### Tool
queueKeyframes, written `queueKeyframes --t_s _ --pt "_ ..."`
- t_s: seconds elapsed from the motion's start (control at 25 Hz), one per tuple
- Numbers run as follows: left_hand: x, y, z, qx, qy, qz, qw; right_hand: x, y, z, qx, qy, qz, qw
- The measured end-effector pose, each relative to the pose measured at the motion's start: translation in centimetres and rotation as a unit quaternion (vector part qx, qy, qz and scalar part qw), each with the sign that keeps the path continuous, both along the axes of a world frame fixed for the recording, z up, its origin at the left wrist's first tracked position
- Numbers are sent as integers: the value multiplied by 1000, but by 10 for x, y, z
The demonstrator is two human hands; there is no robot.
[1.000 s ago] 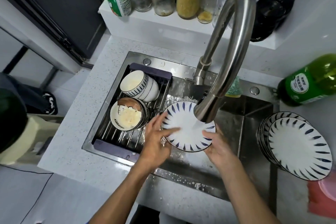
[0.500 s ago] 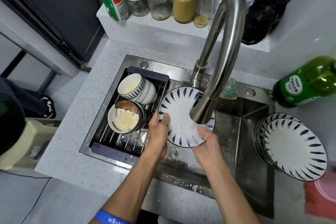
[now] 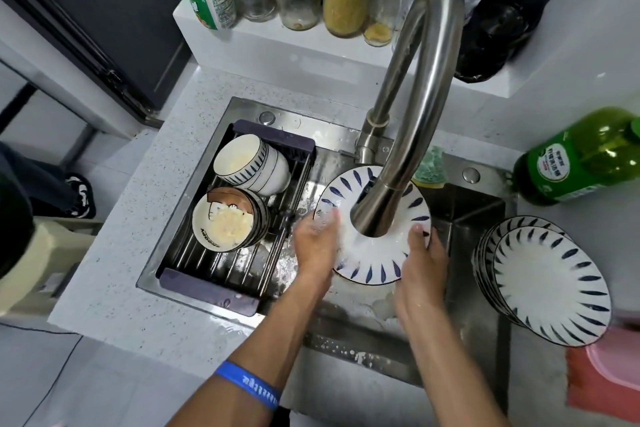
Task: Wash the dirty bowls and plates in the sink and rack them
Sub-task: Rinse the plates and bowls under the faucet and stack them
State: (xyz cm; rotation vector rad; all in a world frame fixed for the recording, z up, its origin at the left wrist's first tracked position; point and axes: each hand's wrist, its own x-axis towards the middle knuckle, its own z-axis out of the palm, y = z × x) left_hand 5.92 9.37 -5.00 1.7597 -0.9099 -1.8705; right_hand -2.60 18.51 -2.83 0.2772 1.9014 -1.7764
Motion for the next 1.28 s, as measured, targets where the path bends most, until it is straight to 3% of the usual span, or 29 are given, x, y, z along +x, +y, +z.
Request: queueKeyframes --t_s 0.08,0.16,0.32,0.4,0.44,0.48,0.52,0.56,0.6,0.68,0.76,0.8,0.92,0.96,1.0,1.08,1.12,1.16,1.24,1.28 --pt "-4 -1 6 16 99 44 994 18 3 -11 -109 -201 -60 972" --pt "7 10 15 101 192 41 975 19 1 -25 -154 -285 -31 946" --pt "25 -10 17 3 11 -71 997 -7 -11 -27 -83 -234 39 968" --pt "27 -6 22 -25 25 -5 999 -8 -19 -29 19 -159 23 987" --pt "28 1 22 -9 59 32 998 -4 -21 -27 104 -50 75 990" --pt "29 9 21 15 76 50 996 4 -20 -21 215 102 186 953" --pt "29 15 20 25 77 57 995 14 -16 -19 311 263 310 859" --pt "31 16 19 28 63 49 996 22 -14 -17 346 361 424 755" --pt "31 17 23 33 59 43 997 28 -16 -12 328 384 520 689" --pt "33 14 21 26 78 23 996 32 -23 -12 242 300 654 651" --pt "36 10 17 11 74 7 997 21 -31 -15 197 299 650 671" --pt "38 9 13 7 69 25 997 18 -29 -17 217 321 613 689" --pt "41 13 6 33 67 79 994 22 -16 -31 343 466 472 665" --pt "41 17 7 50 59 93 993 19 -16 -39 366 467 417 688" --pt "43 20 1 70 64 113 989 11 -18 -42 365 419 377 741" --pt "49 15 -7 136 105 97 980 -14 -22 -52 232 190 298 906" --pt "50 8 -7 148 97 46 983 -23 -19 -55 161 60 262 950" --pt "49 -1 -15 133 54 -24 989 -28 -9 -56 123 -9 232 965" --pt "28 -9 -2 19 -81 -200 976 -28 8 -54 110 -2 201 973" --pt "10 -7 4 -41 -134 -233 962 -27 13 -52 102 5 187 977"
